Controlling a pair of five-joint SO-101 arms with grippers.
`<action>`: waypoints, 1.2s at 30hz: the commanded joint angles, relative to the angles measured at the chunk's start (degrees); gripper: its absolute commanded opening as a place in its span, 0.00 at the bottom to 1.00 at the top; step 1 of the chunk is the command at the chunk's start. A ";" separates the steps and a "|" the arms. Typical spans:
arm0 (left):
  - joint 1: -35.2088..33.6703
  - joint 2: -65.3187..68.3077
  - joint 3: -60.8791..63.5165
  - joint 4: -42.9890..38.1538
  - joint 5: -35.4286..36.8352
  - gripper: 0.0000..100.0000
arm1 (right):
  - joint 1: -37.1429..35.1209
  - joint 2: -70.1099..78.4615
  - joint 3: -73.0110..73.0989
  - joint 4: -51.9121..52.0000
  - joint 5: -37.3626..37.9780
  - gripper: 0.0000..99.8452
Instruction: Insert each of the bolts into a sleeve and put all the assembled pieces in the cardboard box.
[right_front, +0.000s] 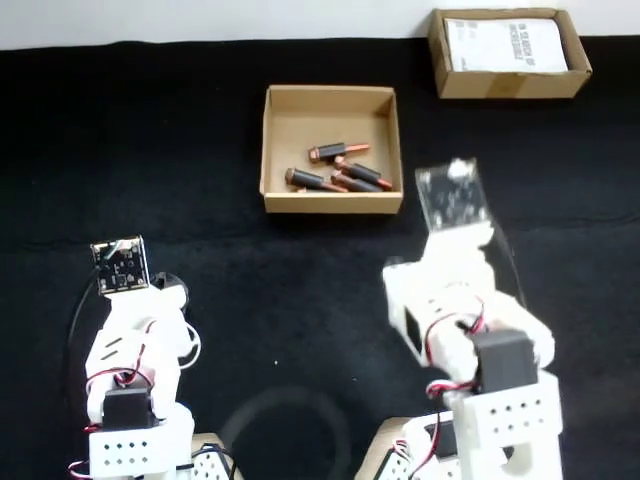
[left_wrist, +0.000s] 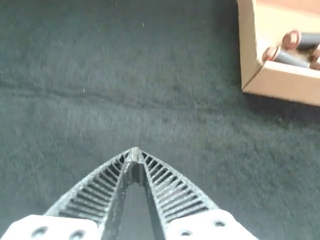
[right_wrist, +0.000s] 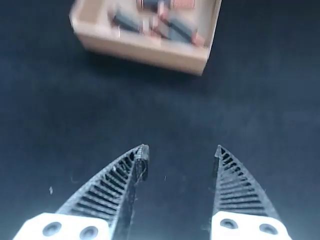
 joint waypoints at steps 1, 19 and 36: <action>-0.40 -0.22 1.01 2.37 -0.44 0.02 | 2.68 -7.43 14.64 -3.38 0.79 0.19; -0.40 -0.31 1.01 25.14 -0.44 0.01 | 26.33 -20.35 59.21 -26.86 10.73 0.19; -0.57 -0.31 1.01 26.02 -0.26 0.02 | 29.05 -31.43 58.24 -8.22 -5.36 0.19</action>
